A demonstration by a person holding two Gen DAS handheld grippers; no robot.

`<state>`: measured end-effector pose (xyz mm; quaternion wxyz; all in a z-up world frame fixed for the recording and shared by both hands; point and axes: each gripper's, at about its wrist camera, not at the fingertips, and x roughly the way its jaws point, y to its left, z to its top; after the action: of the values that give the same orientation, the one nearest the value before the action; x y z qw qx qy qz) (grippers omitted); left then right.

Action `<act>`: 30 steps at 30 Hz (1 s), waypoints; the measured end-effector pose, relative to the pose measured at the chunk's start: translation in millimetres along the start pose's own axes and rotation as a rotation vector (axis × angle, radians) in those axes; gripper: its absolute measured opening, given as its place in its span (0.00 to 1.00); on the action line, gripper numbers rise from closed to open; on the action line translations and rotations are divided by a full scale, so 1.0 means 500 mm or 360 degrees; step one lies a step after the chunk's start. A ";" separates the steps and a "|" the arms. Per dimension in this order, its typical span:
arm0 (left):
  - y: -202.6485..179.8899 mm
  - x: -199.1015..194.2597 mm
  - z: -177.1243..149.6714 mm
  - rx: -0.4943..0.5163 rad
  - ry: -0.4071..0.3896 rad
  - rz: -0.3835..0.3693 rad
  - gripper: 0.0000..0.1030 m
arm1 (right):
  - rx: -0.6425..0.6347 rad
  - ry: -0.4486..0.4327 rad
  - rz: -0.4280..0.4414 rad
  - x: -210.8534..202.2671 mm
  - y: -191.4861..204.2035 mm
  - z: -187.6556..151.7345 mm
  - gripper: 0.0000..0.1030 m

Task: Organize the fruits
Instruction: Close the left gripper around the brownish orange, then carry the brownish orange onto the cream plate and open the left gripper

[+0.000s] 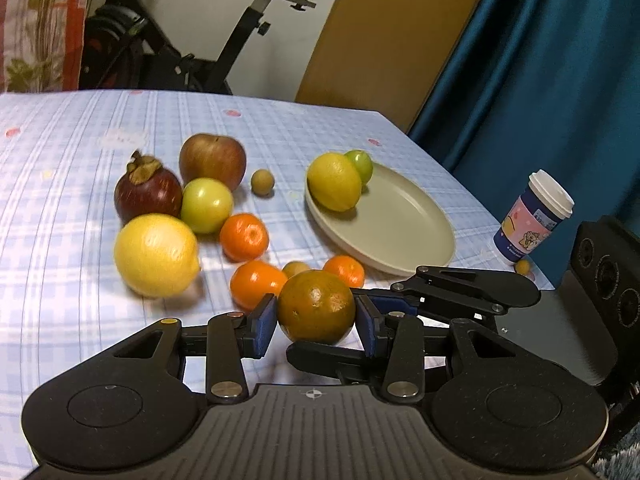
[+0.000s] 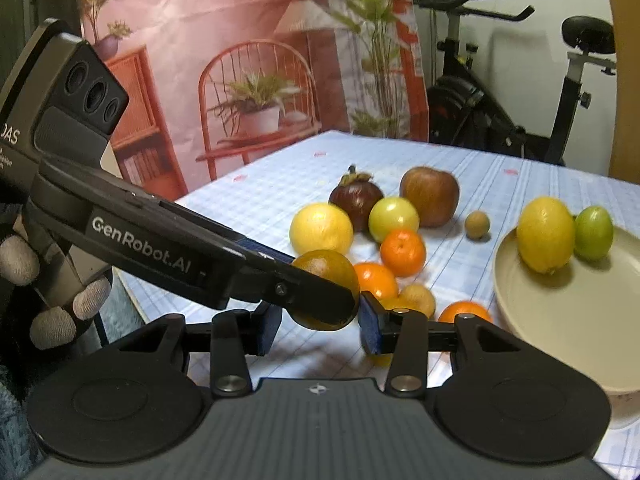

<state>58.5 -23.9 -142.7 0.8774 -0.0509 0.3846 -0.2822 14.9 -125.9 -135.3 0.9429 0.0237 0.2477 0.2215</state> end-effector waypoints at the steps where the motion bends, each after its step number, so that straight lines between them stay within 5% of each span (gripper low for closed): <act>1: -0.004 0.003 0.005 0.0011 0.0000 0.0004 0.43 | 0.0004 -0.0015 -0.0006 -0.003 -0.002 0.001 0.43; 9: -0.049 0.018 0.051 0.0138 -0.0027 0.0008 0.44 | 0.0052 -0.0149 -0.0083 -0.029 -0.026 0.007 0.43; 21: -0.113 0.138 0.125 0.0269 0.0077 -0.0063 0.44 | 0.0199 -0.0311 -0.0337 -0.054 -0.112 -0.001 0.43; 30: -0.120 0.213 0.146 0.0289 0.0163 -0.0025 0.45 | 0.0327 -0.0292 -0.0434 -0.045 -0.177 -0.013 0.43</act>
<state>140.6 -140.5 -142.1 0.8553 0.0404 0.4013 -0.3251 30.2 -215.6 -144.3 0.9754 0.1062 0.1828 0.0623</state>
